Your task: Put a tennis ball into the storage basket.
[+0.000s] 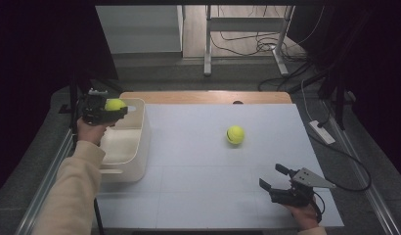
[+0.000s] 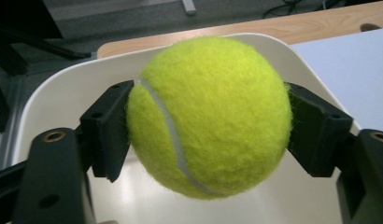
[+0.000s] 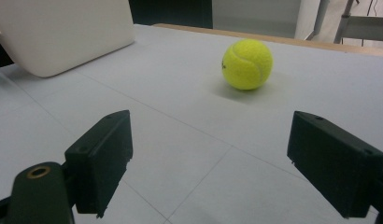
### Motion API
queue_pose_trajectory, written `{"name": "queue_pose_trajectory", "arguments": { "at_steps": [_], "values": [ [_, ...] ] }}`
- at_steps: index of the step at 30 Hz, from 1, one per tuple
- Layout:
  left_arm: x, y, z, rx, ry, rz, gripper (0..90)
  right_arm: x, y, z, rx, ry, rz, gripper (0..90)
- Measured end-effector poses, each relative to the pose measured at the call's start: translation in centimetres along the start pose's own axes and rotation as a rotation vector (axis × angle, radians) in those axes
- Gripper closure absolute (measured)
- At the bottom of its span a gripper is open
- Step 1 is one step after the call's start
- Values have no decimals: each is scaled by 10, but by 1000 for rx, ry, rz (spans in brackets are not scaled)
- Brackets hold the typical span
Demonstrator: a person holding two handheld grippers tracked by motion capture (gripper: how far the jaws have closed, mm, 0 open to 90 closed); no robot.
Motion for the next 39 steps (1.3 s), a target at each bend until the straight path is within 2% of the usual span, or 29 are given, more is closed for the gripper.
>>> {"name": "queue_pose_trajectory", "arguments": {
  "at_steps": [2,5,10,16,17,18,19,21,27,28,30,31,33,35,39],
  "values": [
    [4,-3,-1,6,-7,-27,151,0,0,0,-2,0,-1,143],
    [6,-8,-7,-18,-4,-49,128,0,-1,0,-2,0,-1,143],
    [10,-19,-24,-95,11,-92,123,0,-1,0,-2,1,-1,143],
    [8,-25,-40,-177,28,-108,120,1,0,0,0,3,-2,143],
    [8,-25,-40,-177,28,-108,119,1,0,0,-1,4,-3,143],
    [8,-28,-46,-215,28,-114,118,1,0,0,-2,5,-3,143],
    [8,-28,-46,-215,28,-114,116,1,0,0,-2,5,-3,143],
    [4,-33,-58,-283,36,-122,113,1,0,0,-1,8,-4,143],
    [-4,-46,-87,-350,96,-139,103,2,3,2,8,3,-6,143],
    [-4,-46,-87,-350,96,-139,103,2,3,2,8,3,-6,143],
    [-6,-52,-102,-387,127,-147,102,3,4,2,14,1,-4,143],
    [-6,-52,-102,-387,127,-147,101,3,4,2,14,1,-4,143],
    [-9,-53,-115,-414,145,-147,100,3,5,2,14,2,-4,143],
    [-11,-52,-121,-426,152,-145,100,3,5,1,14,9,-10,143],
    [-13,-48,-131,-443,150,-137,100,3,6,0,13,14,-5,143]
  ]
}}
Point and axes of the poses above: each handheld gripper's, and its own axes: y roughly forward along the jaws, x roughly out of its top, z roughly to its left, the point moved 10 cm from there along y, roughly forward along the jaws, and after that the axes turned 10 degrees about -y, right-handed, at the moved point
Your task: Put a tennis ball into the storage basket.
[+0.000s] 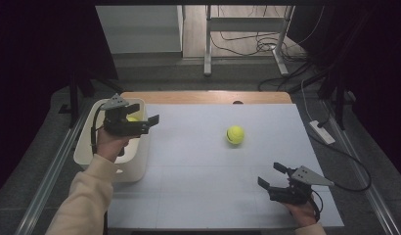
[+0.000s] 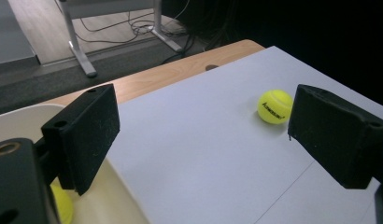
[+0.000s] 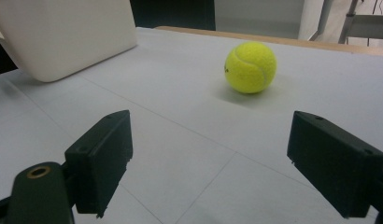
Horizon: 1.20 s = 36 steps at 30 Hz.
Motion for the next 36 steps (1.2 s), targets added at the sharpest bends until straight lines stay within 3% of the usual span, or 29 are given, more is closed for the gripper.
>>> {"name": "queue_pose_trajectory", "arguments": {
  "at_steps": [24,36],
  "values": [
    [-5,24,-37,-85,20,6,103,-2,1,0,2,-4,11,146],
    [-11,40,-51,-111,46,46,101,-3,1,1,5,-14,16,146]
  ]
}}
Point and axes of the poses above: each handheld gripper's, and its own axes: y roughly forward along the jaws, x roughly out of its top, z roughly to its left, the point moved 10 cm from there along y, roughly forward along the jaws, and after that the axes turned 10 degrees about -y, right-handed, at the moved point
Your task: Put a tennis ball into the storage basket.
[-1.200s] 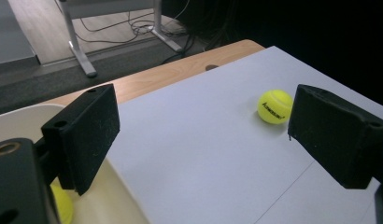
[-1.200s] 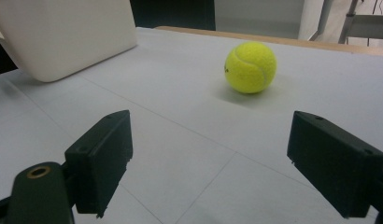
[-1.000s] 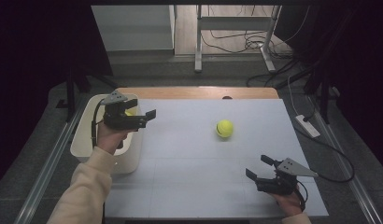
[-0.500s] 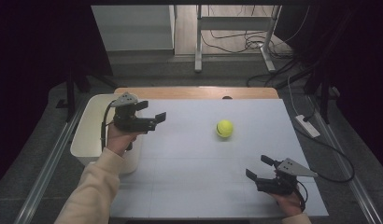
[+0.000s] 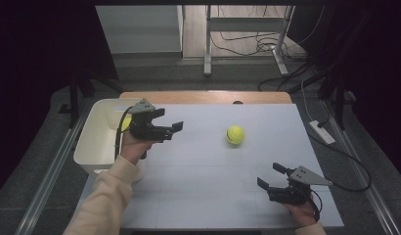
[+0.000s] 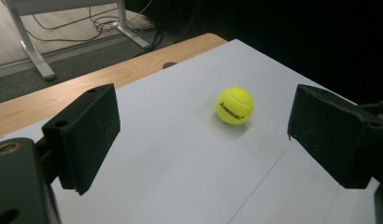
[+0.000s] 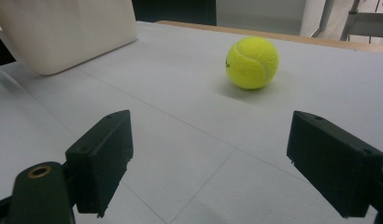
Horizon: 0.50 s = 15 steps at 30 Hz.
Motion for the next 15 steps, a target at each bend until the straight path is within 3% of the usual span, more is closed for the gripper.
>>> {"name": "queue_pose_trajectory", "arguments": {
  "at_steps": [15],
  "values": [
    [-2,19,-12,-16,28,32,102,1,-1,0,-5,7,-3,146]
  ]
}}
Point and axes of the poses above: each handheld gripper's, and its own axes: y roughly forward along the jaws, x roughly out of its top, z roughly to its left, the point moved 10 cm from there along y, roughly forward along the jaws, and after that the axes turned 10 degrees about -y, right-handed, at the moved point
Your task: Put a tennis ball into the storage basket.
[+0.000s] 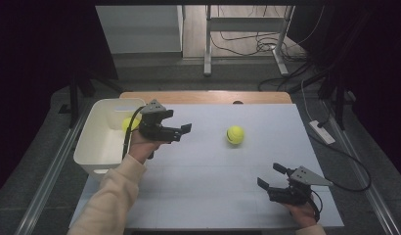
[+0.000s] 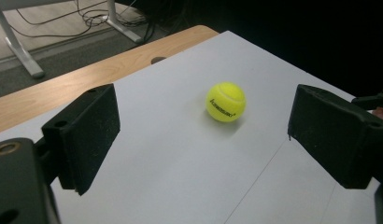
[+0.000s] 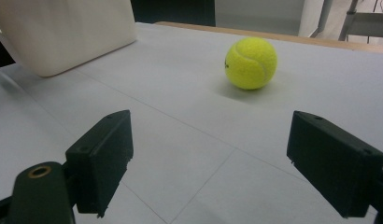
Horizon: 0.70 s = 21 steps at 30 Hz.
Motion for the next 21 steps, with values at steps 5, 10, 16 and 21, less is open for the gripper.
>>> {"name": "queue_pose_trajectory", "arguments": {
  "at_steps": [5,10,16,21],
  "values": [
    [-2,8,-3,0,15,19,103,1,3,3,5,-13,5,146],
    [-3,15,-7,-12,17,28,103,1,6,3,4,-13,8,146],
    [-3,21,-10,5,31,52,103,3,7,6,13,-22,7,146],
    [-4,26,-13,2,33,63,101,3,6,7,16,-25,6,146]
  ]
}}
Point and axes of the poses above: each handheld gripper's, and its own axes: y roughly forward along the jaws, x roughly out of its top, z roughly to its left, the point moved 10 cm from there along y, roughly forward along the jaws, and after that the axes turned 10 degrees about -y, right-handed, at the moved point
